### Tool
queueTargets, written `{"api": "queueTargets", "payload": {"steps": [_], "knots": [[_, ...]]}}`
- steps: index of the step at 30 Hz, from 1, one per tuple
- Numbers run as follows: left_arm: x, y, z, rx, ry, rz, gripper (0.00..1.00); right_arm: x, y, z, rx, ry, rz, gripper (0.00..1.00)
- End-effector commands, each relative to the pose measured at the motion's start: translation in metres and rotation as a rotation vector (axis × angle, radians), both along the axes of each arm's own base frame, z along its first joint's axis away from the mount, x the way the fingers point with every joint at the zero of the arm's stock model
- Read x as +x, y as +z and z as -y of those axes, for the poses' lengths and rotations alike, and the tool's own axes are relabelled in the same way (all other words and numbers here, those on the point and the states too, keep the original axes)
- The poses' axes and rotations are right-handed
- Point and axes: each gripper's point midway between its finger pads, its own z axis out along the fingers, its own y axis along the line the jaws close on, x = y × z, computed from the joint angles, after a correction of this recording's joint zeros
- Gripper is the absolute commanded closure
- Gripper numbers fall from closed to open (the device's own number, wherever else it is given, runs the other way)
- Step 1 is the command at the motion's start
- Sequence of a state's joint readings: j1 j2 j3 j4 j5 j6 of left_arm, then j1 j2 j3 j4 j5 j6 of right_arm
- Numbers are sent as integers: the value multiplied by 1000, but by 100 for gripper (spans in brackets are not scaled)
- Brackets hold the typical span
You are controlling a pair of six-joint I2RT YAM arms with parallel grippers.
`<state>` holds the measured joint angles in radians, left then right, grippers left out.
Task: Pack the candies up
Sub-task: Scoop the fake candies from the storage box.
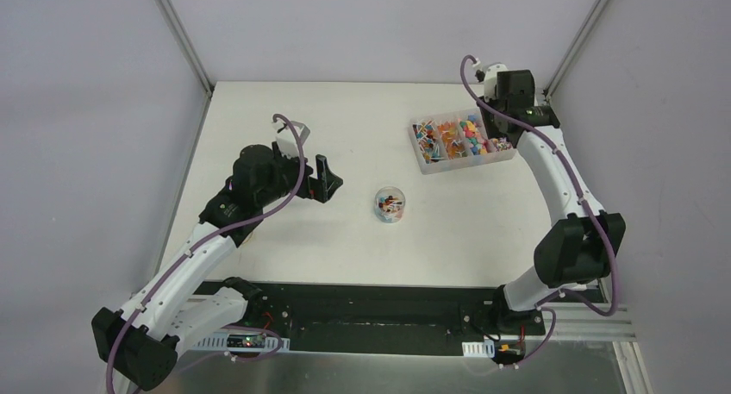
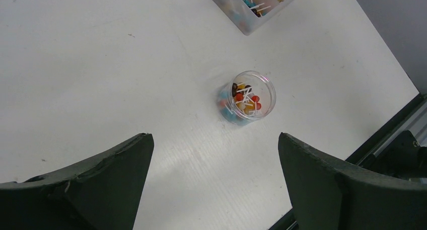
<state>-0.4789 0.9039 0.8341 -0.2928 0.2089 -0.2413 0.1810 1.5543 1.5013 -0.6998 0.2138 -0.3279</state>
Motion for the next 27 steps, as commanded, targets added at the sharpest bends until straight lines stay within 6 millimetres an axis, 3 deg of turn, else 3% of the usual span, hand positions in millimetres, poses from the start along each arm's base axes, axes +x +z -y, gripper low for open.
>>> {"api": "queueTargets", "payload": {"steps": [1, 8, 20, 27], "knots": [[-1, 10, -2, 3, 0, 51, 1, 8, 6, 6, 12, 48, -9, 100], [1, 6, -1, 10, 0, 38, 1, 14, -8, 14, 19, 40, -73, 100], [3, 4, -3, 21, 12, 38, 1, 19, -46, 9, 30, 50, -177, 100], [3, 4, -3, 21, 10, 37, 1, 22, -45, 7, 36, 62, -161, 100]]}}
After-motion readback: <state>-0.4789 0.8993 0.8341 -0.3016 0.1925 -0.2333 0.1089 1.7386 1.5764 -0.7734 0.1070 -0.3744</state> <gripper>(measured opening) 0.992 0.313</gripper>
